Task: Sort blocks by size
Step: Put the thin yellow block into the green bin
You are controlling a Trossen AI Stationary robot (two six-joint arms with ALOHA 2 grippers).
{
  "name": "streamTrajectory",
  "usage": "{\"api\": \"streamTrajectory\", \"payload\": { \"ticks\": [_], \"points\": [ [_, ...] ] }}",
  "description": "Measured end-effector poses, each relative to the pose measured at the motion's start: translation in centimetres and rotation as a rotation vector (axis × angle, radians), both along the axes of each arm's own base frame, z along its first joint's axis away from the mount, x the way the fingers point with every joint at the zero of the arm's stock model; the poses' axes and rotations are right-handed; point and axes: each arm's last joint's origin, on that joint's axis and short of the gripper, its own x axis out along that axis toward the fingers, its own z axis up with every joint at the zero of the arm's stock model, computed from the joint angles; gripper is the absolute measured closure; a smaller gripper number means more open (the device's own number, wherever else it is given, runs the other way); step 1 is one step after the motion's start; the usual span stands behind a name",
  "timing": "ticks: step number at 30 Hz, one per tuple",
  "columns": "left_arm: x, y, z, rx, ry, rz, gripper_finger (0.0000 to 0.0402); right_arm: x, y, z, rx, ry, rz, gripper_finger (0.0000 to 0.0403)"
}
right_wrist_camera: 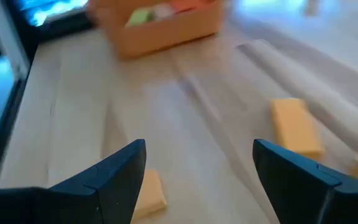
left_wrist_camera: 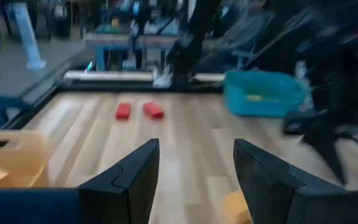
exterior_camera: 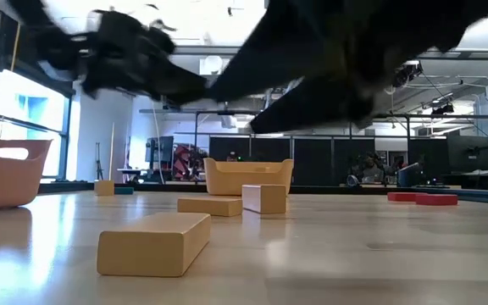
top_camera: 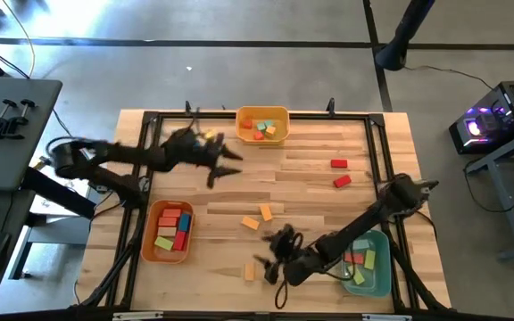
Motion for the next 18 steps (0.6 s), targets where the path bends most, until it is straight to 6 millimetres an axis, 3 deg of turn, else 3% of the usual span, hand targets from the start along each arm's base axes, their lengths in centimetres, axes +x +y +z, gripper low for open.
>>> {"api": "streamTrajectory", "payload": {
  "ticks": [4, 9, 18],
  "points": [
    [-2.2, -3.7, -0.1, -0.007, -0.059, -0.037, 0.0212, 1.4, -0.7, -2.0, -0.077, 0.008, 0.078, 0.0110],
    [-3.0, -7.3, 0.4, 0.045, -0.104, 0.006, 0.0212, 2.6, -2.8, -1.7, -0.131, 0.008, 0.042, 0.0110],
    [-3.2, -10.6, 0.4, 0.125, -0.071, 0.060, 0.0212, 3.9, -6.9, -2.3, -0.117, 0.108, 0.007, 0.0110]
  ]
}}
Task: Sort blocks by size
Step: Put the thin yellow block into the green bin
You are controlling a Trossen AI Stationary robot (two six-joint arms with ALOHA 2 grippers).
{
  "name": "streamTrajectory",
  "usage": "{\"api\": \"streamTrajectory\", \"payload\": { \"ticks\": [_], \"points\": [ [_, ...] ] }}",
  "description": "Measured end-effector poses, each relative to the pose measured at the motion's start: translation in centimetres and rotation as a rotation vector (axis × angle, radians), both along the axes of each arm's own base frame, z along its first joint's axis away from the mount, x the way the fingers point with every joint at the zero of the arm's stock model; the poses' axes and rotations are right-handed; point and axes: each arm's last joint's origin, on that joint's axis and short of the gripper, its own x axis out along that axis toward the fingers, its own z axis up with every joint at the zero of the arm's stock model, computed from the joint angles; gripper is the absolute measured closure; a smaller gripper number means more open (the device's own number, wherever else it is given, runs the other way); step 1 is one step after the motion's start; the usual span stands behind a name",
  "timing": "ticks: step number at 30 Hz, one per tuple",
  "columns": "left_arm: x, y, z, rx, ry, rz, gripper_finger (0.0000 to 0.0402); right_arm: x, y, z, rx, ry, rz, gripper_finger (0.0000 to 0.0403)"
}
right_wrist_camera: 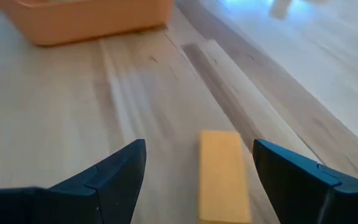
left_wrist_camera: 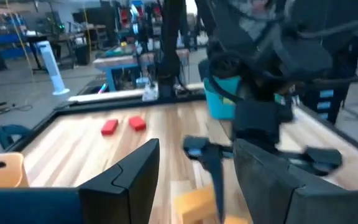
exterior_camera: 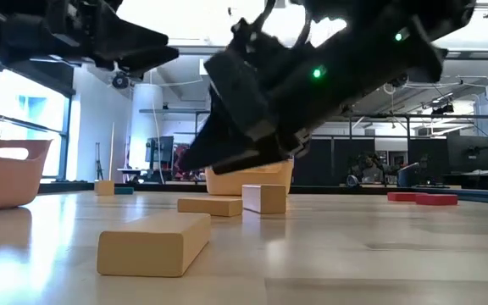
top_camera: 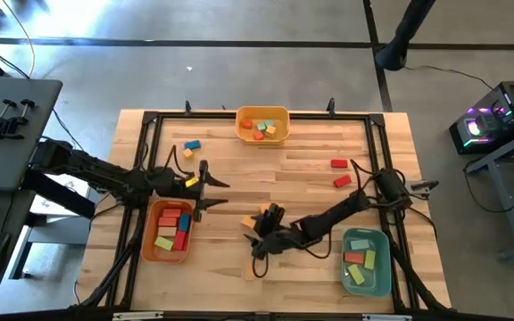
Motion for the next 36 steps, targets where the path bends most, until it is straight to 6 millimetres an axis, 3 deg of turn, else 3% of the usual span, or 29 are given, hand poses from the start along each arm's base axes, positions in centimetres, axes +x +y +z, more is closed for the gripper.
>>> {"api": "streamTrajectory", "payload": {
  "ticks": [7, 15, 20, 31, 34, 36],
  "points": [
    [-0.2, -0.8, -0.7, -0.014, 0.071, 0.053, 0.0212, 0.6, -2.6, -0.6, 0.070, 0.088, 0.028, 0.0110],
    [-0.3, -0.9, -0.8, 0.022, 0.080, 0.091, 0.0212, 0.2, -3.3, -1.3, 0.002, 0.209, 0.081, 0.0114],
    [-0.3, -0.8, -0.8, 0.016, 0.080, 0.100, 0.0212, 0.1, -3.4, -1.4, -0.013, 0.234, 0.095, 0.0151],
    [-0.3, -0.8, -0.9, 0.005, 0.087, 0.128, 0.0212, 0.2, -3.3, -1.4, 0.063, 0.229, 0.138, 0.0273],
    [-0.3, -0.8, -1.1, 0.004, 0.114, 0.130, 0.0212, -0.2, -2.4, -0.4, 0.037, 0.203, 0.141, 0.0273],
    [-0.4, -0.8, -1.3, 0.007, 0.131, 0.131, 0.0212, -0.8, -1.4, 1.5, 0.011, 0.162, 0.138, 0.0273]
  ]
}}
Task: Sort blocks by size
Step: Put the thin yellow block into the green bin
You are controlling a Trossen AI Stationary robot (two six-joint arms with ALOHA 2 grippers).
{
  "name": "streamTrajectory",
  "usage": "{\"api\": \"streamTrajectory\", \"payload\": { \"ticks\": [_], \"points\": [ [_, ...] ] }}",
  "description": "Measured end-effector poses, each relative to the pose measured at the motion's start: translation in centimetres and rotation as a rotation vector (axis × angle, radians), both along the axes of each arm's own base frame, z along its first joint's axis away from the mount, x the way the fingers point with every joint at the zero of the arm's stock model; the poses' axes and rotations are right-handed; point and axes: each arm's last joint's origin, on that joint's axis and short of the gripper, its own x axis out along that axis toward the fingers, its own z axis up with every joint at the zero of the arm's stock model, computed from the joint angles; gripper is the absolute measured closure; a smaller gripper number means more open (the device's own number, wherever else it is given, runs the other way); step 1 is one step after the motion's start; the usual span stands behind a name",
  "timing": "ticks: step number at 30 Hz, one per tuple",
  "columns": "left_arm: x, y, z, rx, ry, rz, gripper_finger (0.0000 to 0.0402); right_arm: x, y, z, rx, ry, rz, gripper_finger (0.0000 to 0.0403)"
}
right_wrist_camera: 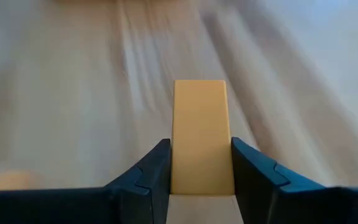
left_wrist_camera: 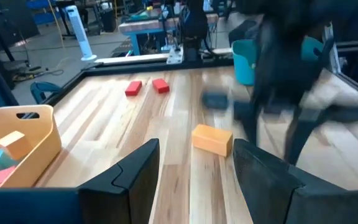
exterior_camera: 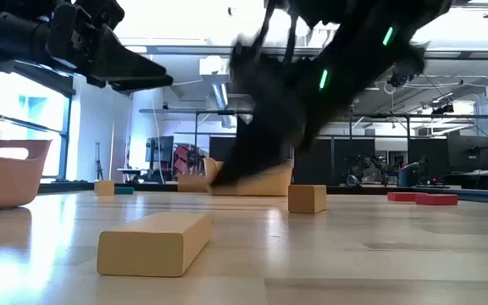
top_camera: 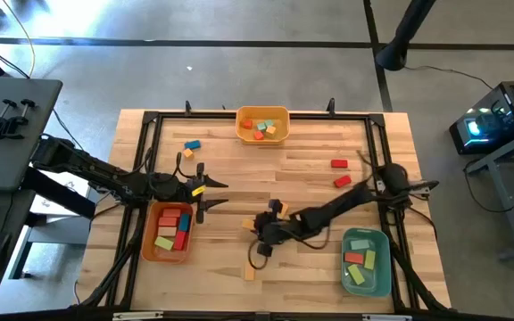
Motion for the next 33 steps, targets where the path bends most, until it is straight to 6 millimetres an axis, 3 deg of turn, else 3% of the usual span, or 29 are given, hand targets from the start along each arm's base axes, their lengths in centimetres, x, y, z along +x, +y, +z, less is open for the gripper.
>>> {"api": "streamTrajectory", "payload": {
  "ticks": [6, 11, 15, 20, 24, 29, 33],
  "points": [
    [0.1, 0.5, -0.1, 0.013, 0.004, 0.065, 0.0212, -4.0, 2.8, 6.6, -0.039, -0.054, -0.037, 0.0273],
    [0.1, 0.6, -0.1, 0.014, 0.004, 0.076, 0.0212, -8.9, 4.0, 10.9, 0.076, -0.038, -0.122, 0.0273],
    [0.1, 0.6, -0.1, 0.015, 0.005, 0.076, 0.0212, -13.0, 4.4, 12.5, 0.261, 0.075, -0.212, 0.0273],
    [0.1, 0.6, -0.1, 0.046, 0.006, 0.069, 0.0212, -17.0, 5.7, 12.7, 0.496, 0.326, -0.315, 0.0273],
    [0.1, 0.6, 0.0, 0.046, 0.001, 0.069, 0.0212, -19.2, 7.2, 13.8, 0.612, 0.482, -0.404, 0.0273],
    [0.1, 0.8, 0.0, 0.045, -0.004, 0.076, 0.0212, -21.4, 9.2, 16.4, 0.708, 0.574, -0.543, 0.0273],
    [0.2, 1.0, 0.2, 0.043, -0.016, 0.089, 0.0212, -23.4, 10.5, 17.0, 0.727, 0.763, -0.722, 0.0273]
  ]
}}
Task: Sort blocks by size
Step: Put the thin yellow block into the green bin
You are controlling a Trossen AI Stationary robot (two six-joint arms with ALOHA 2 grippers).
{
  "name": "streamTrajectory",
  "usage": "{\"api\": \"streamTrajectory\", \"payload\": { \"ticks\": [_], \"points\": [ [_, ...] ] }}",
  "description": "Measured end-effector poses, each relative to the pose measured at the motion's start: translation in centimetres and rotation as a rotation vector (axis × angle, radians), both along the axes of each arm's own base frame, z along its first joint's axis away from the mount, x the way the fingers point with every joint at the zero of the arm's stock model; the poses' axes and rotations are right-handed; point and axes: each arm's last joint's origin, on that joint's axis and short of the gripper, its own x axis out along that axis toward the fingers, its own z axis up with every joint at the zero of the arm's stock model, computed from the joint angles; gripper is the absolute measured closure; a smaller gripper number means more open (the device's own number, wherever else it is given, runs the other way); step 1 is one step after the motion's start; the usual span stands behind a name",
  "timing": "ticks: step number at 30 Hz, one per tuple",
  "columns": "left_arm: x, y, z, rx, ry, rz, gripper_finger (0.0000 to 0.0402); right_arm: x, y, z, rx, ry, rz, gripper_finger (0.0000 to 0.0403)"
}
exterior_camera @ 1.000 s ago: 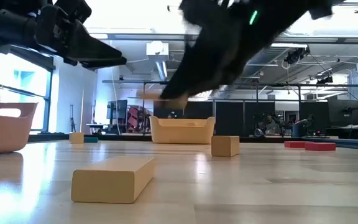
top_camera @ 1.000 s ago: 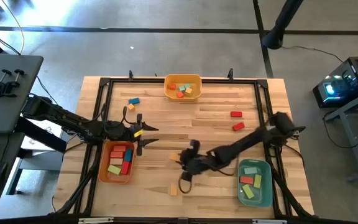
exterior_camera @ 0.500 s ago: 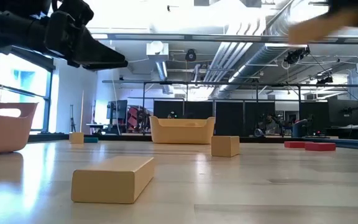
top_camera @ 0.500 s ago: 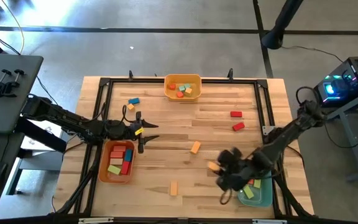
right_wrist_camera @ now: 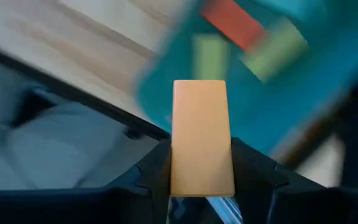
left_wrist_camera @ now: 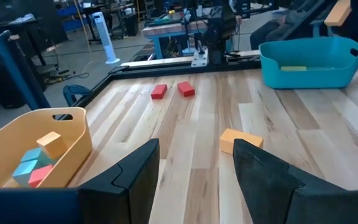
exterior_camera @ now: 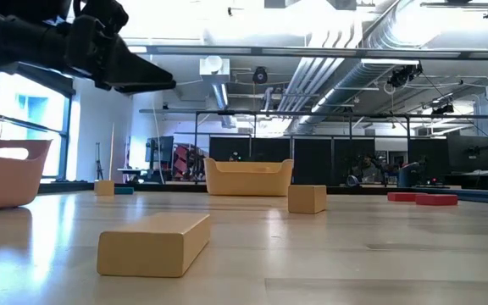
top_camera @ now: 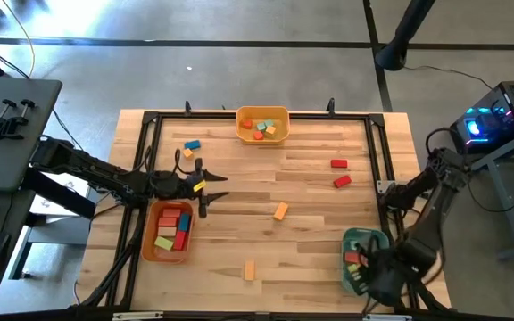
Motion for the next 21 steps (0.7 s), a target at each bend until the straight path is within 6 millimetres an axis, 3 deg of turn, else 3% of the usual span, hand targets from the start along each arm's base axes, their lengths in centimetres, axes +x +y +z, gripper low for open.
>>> {"api": "streamTrajectory", "payload": {
  "ticks": [7, 14, 21],
  "points": [
    [0.1, 0.5, 0.0, -0.001, -0.005, 0.024, 0.0212, -1.4, 1.4, -3.0, -0.042, 0.154, -0.106, 0.0273],
    [0.1, 0.6, 0.1, 0.004, -0.012, 0.030, 0.0212, 0.4, 0.5, -6.7, -0.119, 0.220, -0.066, 0.0273],
    [0.1, 0.6, 0.3, 0.005, -0.028, 0.030, 0.0212, 1.9, -0.2, -8.5, -0.077, 0.176, 0.028, 0.0263]
  ]
}}
